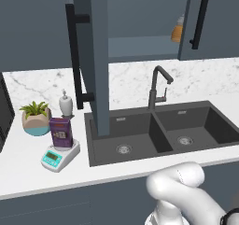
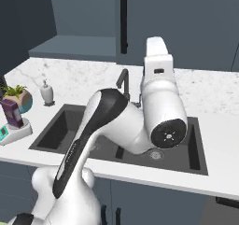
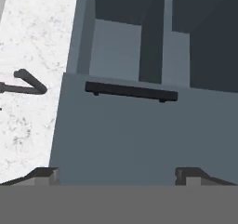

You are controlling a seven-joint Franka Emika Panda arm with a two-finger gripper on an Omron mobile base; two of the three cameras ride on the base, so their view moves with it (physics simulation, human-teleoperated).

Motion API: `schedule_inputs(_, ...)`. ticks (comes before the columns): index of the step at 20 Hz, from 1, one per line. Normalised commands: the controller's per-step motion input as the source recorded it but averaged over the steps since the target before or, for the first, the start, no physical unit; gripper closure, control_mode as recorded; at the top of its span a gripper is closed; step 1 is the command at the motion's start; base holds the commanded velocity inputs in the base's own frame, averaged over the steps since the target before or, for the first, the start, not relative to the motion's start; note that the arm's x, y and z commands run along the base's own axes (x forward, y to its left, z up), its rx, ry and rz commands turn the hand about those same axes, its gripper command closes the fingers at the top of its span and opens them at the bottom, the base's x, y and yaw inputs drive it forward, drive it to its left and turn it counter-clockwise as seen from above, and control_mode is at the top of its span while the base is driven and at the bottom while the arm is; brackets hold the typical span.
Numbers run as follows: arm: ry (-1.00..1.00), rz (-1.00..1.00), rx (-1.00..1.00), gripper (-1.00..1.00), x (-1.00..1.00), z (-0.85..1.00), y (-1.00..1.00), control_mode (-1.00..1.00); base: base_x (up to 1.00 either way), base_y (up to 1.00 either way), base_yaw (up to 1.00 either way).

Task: Pick the cereal and place it on the digital scale for weighing, and close the cabinet.

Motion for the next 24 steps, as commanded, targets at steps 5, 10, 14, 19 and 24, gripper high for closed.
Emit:
schedule_inputs(5,-0.38,0.00,0.03,-1.00,-1.00,-0.60,0.25,-1.00,0.00,0.00,0.00)
schedule_inputs(10,-0.19,0.00,0.11,-1.00,-1.00,-0.01,0.25,-1.00,0.00,0.00,0.00)
schedule_inputs(14,-0.07,0.00,0.01,-1.00,-1.00,-0.01,0.95,-1.00,0.00,0.00,0.00)
schedule_inputs(19,-0.01,0.00,0.00,-1.00,-1.00,0.02,0.99,-1.00,0.00,0.00,0.00)
schedule_inputs(24,-0.03,-0.03,0.03,-1.00,-0.84,-0.03,1.00,-1.00,0.00,0.00,0.00)
